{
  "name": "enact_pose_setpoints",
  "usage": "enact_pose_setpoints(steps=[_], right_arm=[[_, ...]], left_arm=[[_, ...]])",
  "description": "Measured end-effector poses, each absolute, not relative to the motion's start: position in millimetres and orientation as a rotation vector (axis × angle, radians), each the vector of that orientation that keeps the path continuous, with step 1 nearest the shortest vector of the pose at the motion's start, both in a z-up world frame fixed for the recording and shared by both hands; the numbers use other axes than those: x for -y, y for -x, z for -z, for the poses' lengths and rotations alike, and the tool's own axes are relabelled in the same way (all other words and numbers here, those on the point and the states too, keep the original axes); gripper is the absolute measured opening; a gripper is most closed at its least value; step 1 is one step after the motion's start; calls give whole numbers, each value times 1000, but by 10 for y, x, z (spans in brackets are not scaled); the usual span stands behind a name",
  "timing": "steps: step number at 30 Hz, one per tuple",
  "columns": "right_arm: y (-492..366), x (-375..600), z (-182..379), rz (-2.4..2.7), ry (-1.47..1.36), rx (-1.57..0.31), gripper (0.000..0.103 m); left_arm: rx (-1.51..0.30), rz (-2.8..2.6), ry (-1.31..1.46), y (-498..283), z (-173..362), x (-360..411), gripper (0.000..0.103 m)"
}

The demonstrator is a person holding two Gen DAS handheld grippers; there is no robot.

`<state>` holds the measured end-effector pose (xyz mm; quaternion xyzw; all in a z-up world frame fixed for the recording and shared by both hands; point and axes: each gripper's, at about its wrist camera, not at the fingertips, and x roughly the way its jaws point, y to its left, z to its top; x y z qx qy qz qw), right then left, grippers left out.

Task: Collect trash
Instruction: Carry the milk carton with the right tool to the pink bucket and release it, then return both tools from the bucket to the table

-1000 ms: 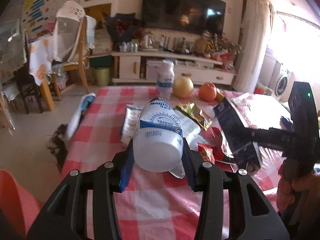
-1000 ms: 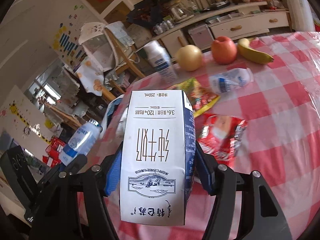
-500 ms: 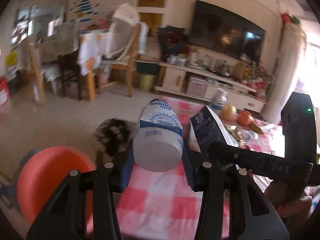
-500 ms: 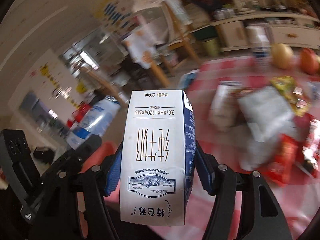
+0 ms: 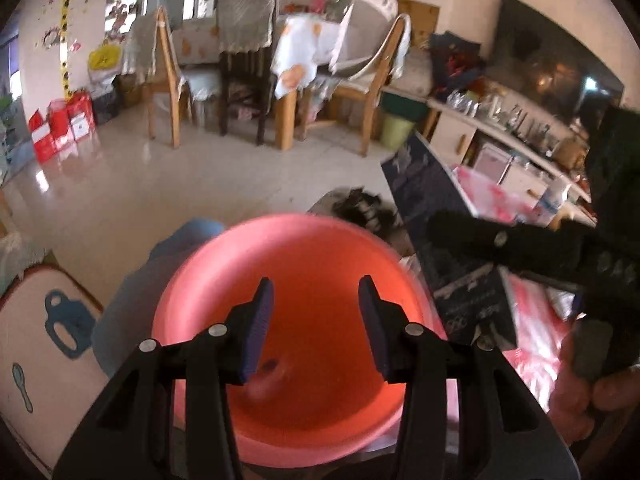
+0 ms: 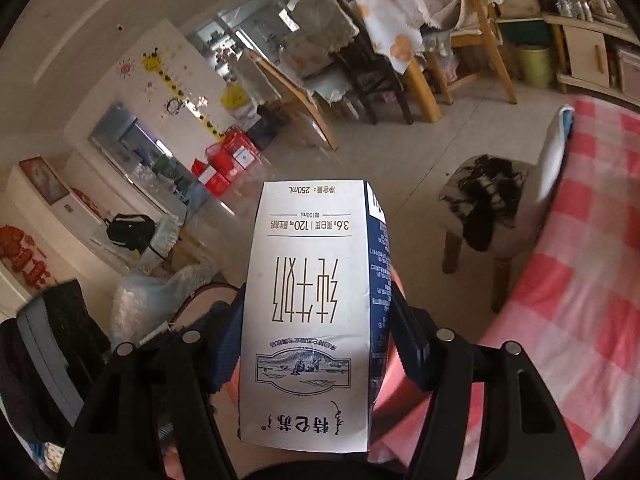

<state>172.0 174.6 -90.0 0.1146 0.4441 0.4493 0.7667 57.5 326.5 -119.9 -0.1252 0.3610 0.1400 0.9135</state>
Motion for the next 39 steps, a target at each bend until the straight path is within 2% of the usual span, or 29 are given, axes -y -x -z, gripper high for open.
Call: enact_pose_setpoints(steps=[4,5,6,7,8,10,13,21,25,27,34,37,39], right_arm=[[-1671,-1987,986,-972,-187,-981,67],[-1626,-2005,1011,-974,-168,-979,73],[-1601,-2036,1014,-968,-143,-967,78],[-1576,-2044,1007,-963,-130,-950,83],[-1556,-2045,997,-968,-125,-936,83],[-1520,-2021,987,-966,-123,-924,83],[-1505,-1940,964,-940,-110,-889,83],[-1481,-1432,929,-839,-24,-802,84],[-1426,-1109,869,-789,6,-743,89],[-1396,-952,836,-768,13,-713,89],[-1350,-413,718,-696,-6,-646,95],[-1401,-176,717,-659,-12,-636,96],[-1432,-28,753,-641,-14,-636,96]], left_arm=[[-767,-316,292,-622,1405,-3442,46],[-758,-324,314,-609,1423,-3507,48],[-752,-335,331,-588,1430,-3550,50],[-745,-349,338,-555,1439,-3571,61],[-733,-369,343,-518,1432,-3605,68],[-698,-403,336,-461,1387,-3651,70],[-640,-452,287,-408,1283,-3594,78],[-427,-400,353,-230,946,-3432,83],[-446,-372,331,-321,790,-3252,84],[-471,-364,318,-363,730,-3149,88],[-483,-313,277,-475,570,-2710,90],[-503,-293,238,-580,544,-2510,95],[-488,-261,212,-608,536,-2345,95]])
